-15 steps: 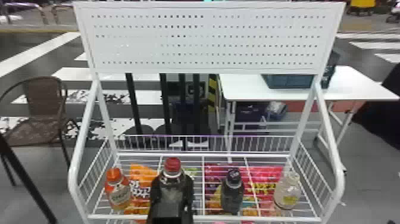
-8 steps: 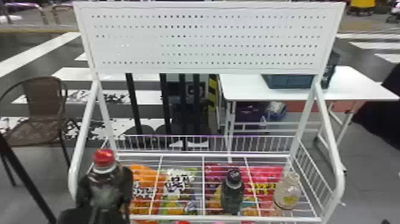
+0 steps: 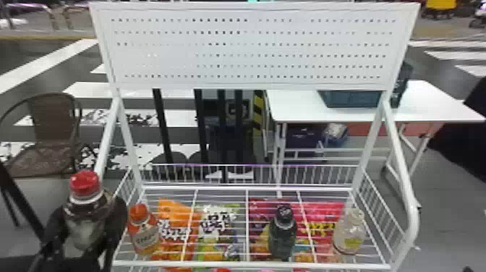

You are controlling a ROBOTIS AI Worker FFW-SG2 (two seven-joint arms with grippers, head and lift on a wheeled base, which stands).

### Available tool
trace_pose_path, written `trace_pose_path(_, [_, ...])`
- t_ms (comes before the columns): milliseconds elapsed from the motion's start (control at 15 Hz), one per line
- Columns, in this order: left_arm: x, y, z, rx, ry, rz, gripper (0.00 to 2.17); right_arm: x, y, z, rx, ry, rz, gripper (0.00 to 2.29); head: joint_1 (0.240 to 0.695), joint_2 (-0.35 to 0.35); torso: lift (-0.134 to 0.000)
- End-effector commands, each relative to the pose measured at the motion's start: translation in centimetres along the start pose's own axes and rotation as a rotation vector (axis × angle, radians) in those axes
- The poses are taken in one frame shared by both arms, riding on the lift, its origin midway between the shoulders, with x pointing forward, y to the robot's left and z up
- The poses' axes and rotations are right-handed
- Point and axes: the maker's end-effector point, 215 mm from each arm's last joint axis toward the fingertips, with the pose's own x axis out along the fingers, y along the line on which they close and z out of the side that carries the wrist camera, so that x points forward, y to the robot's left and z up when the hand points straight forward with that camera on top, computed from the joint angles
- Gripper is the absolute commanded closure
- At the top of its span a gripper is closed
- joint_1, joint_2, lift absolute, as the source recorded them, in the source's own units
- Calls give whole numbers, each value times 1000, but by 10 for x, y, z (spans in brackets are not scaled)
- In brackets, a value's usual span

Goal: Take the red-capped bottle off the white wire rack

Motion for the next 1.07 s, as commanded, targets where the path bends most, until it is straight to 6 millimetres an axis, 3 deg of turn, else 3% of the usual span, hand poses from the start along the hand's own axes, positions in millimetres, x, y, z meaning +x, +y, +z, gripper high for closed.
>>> trace_pose_path(0, [-1, 7, 0, -6, -8, 7, 1798, 0, 0, 0, 1, 1, -1, 171, 499, 0, 0])
trace_pose_path(1000, [-1, 2, -8, -24, -6, -4, 1798, -1, 1, 3, 3, -5, -4, 171, 499, 0, 0])
